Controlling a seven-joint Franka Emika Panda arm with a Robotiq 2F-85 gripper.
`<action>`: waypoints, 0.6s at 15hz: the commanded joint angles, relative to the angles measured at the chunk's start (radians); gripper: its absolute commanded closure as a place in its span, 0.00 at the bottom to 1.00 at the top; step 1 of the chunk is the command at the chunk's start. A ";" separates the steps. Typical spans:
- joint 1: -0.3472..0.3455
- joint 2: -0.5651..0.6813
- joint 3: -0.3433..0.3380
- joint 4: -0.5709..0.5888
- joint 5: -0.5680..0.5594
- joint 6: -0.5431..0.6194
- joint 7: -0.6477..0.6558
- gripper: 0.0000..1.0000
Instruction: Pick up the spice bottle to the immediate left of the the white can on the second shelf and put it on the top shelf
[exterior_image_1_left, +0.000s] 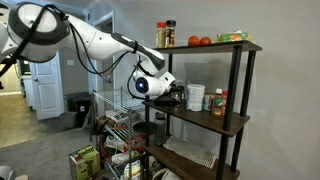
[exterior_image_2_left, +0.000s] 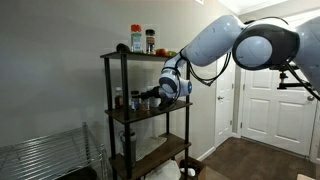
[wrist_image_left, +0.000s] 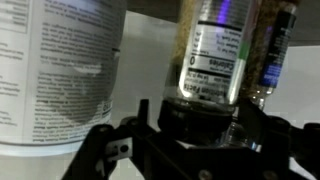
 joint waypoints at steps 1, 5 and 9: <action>-0.013 0.021 -0.003 0.029 0.000 -0.009 0.029 0.40; -0.019 0.022 -0.003 0.032 0.000 -0.007 0.028 0.61; -0.019 0.004 -0.006 0.018 0.000 -0.011 0.023 0.65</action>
